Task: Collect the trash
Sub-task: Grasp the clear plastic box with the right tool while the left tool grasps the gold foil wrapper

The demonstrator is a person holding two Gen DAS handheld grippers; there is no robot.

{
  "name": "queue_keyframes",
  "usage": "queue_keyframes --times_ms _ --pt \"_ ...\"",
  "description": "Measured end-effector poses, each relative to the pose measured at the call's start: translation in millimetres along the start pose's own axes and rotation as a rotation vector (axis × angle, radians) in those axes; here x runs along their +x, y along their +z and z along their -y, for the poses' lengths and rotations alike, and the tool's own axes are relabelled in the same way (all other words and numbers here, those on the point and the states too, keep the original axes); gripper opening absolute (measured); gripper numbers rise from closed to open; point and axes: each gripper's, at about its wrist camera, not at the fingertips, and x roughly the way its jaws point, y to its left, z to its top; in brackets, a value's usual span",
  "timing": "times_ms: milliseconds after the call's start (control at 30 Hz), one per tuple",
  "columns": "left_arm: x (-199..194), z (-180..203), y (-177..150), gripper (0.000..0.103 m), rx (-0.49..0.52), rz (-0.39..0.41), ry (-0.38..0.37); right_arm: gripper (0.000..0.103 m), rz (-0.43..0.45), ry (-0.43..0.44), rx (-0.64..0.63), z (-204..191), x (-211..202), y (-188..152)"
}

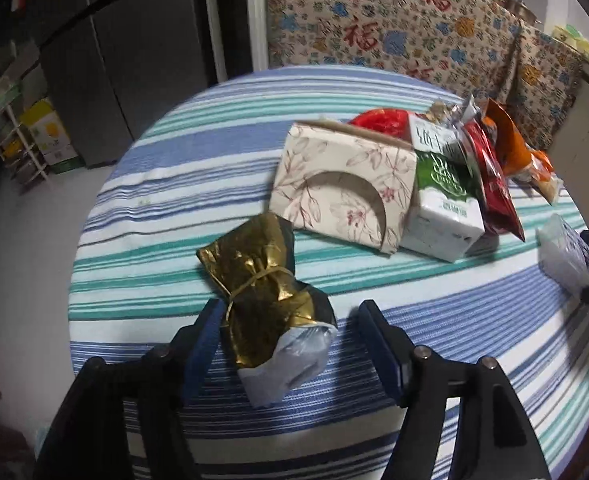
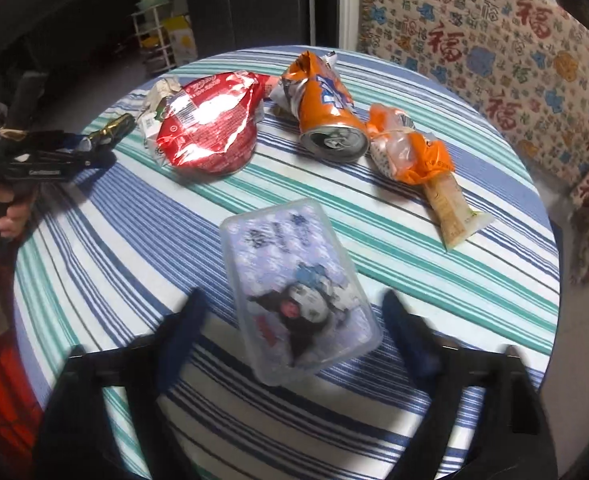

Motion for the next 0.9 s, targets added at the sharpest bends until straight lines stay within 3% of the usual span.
queue_keyframes --times_ms 167,200,233,367,567,767,900 --pt "-7 -8 -1 0.069 -0.043 0.017 0.013 0.096 0.032 -0.013 -0.045 -11 0 6" --pt "-7 -9 -1 0.054 -0.047 0.019 0.01 0.091 0.02 -0.021 -0.054 -13 3 8" --pt "-7 -11 -1 0.043 -0.053 0.013 0.003 0.071 -0.009 -0.021 -0.058 -14 8 10" --pt "-14 -15 -3 0.04 -0.079 0.012 -0.026 0.069 -0.039 -0.009 -0.001 -8 5 9" --pt "-50 5 -15 0.039 -0.04 0.04 -0.057 0.069 0.031 0.02 0.11 4 -28 -7" --pt "-79 78 -22 0.039 0.041 0.086 -0.174 0.069 0.111 0.042 0.257 31 -60 -27" --pt "-91 156 -13 0.039 0.139 0.116 -0.271 0.069 0.158 -0.02 0.362 61 -89 -49"
